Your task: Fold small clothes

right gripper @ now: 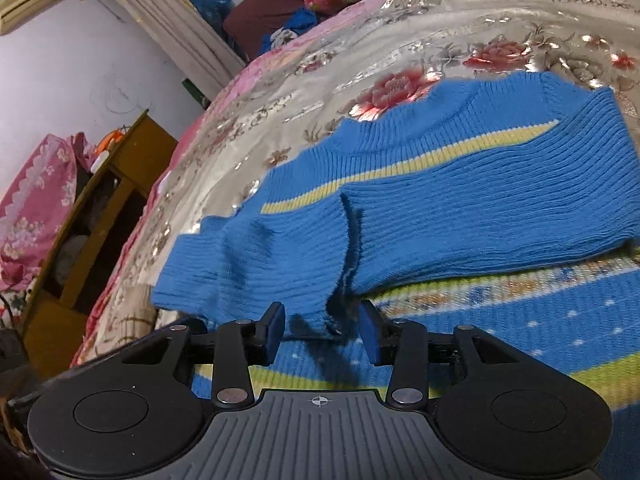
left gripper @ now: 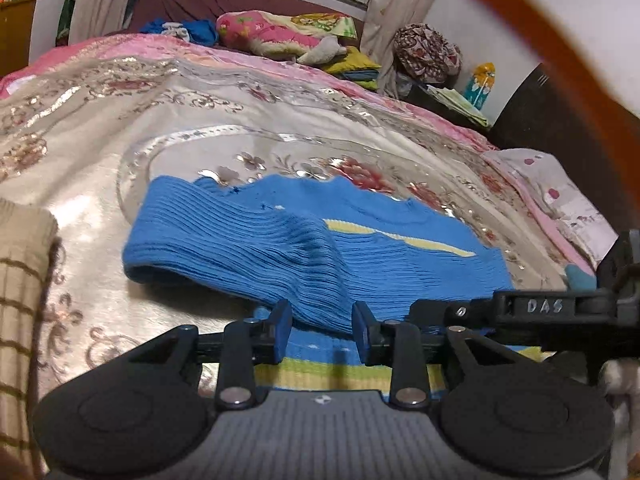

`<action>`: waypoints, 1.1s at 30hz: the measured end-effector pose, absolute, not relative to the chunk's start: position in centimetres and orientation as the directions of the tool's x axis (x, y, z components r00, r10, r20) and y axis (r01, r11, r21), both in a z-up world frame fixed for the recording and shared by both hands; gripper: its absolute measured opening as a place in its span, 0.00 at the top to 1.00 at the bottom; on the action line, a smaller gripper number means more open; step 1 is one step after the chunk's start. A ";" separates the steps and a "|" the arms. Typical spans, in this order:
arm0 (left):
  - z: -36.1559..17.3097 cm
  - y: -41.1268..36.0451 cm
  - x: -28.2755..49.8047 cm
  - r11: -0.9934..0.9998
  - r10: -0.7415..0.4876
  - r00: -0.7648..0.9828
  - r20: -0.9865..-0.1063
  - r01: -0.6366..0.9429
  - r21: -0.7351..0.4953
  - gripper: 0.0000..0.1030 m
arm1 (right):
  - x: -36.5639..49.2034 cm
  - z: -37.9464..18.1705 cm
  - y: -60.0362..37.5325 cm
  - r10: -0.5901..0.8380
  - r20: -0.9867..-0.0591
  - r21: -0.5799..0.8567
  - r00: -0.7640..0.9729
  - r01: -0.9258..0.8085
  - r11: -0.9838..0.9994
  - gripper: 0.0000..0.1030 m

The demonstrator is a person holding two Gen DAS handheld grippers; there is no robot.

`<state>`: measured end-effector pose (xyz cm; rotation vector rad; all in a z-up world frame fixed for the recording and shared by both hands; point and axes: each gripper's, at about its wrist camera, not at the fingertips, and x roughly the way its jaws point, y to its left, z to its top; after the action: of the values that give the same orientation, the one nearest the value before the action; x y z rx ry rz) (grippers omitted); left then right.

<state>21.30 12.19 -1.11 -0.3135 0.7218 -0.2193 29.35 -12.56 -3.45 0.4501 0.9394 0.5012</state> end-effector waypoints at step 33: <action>0.4 7.9 24.5 0.969 -0.246 0.756 -0.606 0.170 -0.182 0.46 | 33.9 5.9 -22.6 0.460 -0.495 0.498 0.737 -0.193 0.845 0.96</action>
<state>24.48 7.92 0.42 -0.1178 0.6766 -0.2276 33.86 -22.58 5.89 0.4379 0.6500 0.3709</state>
